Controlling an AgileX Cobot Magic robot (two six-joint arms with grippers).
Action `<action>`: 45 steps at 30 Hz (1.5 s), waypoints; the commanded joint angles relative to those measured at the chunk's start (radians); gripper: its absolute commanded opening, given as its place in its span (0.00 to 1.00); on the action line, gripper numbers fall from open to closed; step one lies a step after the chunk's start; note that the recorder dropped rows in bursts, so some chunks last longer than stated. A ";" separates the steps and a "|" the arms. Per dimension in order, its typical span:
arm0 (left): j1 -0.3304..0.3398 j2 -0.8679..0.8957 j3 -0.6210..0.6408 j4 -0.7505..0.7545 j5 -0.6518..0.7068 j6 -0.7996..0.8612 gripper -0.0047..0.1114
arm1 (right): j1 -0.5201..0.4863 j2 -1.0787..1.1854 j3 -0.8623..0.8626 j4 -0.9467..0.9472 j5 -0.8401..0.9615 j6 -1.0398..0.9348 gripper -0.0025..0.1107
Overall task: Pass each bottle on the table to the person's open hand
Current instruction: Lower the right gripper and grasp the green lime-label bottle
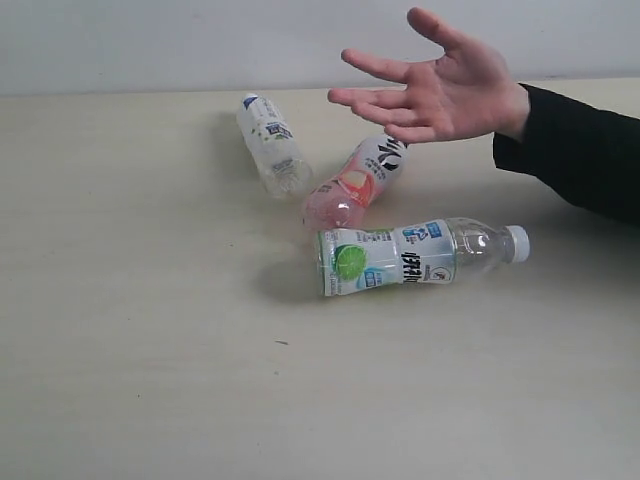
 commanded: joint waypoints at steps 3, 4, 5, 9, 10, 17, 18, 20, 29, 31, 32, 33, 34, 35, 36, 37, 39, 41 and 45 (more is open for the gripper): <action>-0.004 -0.006 0.004 -0.008 -0.010 0.002 0.04 | 0.052 0.213 -0.087 -0.006 0.059 -0.027 0.02; -0.004 -0.006 0.004 -0.008 -0.010 0.002 0.04 | 0.064 0.249 -0.106 -0.006 0.088 -0.044 0.02; -0.004 -0.006 0.004 -0.008 -0.010 0.002 0.04 | 0.080 0.297 -0.134 -0.006 0.124 -0.070 0.02; -0.004 -0.006 0.004 -0.008 -0.010 0.002 0.04 | 0.156 0.512 -0.265 -0.003 0.317 -0.147 0.02; -0.004 -0.006 0.004 -0.008 -0.010 0.002 0.04 | 0.176 0.564 -0.298 0.000 0.363 -0.147 0.02; -0.004 -0.006 0.004 -0.008 -0.010 0.002 0.04 | 0.301 1.024 -0.602 0.005 0.644 -0.290 0.07; -0.004 -0.006 0.004 -0.008 -0.010 0.002 0.04 | 0.313 1.074 -0.641 0.005 0.646 -0.329 0.08; -0.004 -0.006 0.004 -0.008 -0.010 0.002 0.04 | 0.320 1.147 -0.705 0.000 0.640 -0.354 0.08; -0.004 -0.006 0.004 -0.008 -0.010 0.002 0.04 | 0.320 1.376 -0.772 -0.003 0.578 -0.453 0.08; -0.004 -0.006 0.004 -0.008 -0.010 0.002 0.04 | 0.320 1.416 -0.772 -0.003 0.588 -0.559 0.08; -0.004 -0.006 0.004 -0.008 -0.010 0.002 0.04 | 0.320 1.431 -0.772 -0.003 0.588 -0.599 0.08; -0.004 -0.006 0.004 -0.008 -0.010 0.002 0.04 | 0.320 1.442 -0.772 -0.003 0.584 -0.637 0.08; -0.004 -0.006 0.004 -0.008 -0.010 0.002 0.04 | 0.320 1.451 -0.772 -0.003 0.581 -0.656 0.08; -0.004 -0.006 0.004 -0.008 -0.010 0.002 0.04 | 0.320 1.457 -0.772 -0.003 0.575 -0.664 0.08; -0.004 -0.006 0.004 -0.008 -0.010 0.002 0.04 | 0.320 1.462 -0.772 -0.003 0.573 -0.671 0.08; -0.004 -0.006 0.004 -0.008 -0.010 0.002 0.04 | 0.320 1.470 -0.772 -0.008 0.570 -0.673 0.08; -0.004 -0.006 0.004 -0.008 -0.010 0.002 0.04 | 0.320 1.490 -0.772 -0.011 0.566 -0.702 0.14; -0.004 -0.006 0.004 -0.008 -0.010 0.002 0.04 | 0.320 1.512 -0.772 -0.015 0.537 -0.718 0.27; -0.004 -0.006 0.004 -0.008 -0.010 0.002 0.04 | 0.320 1.563 -0.772 -0.006 0.446 -0.719 0.52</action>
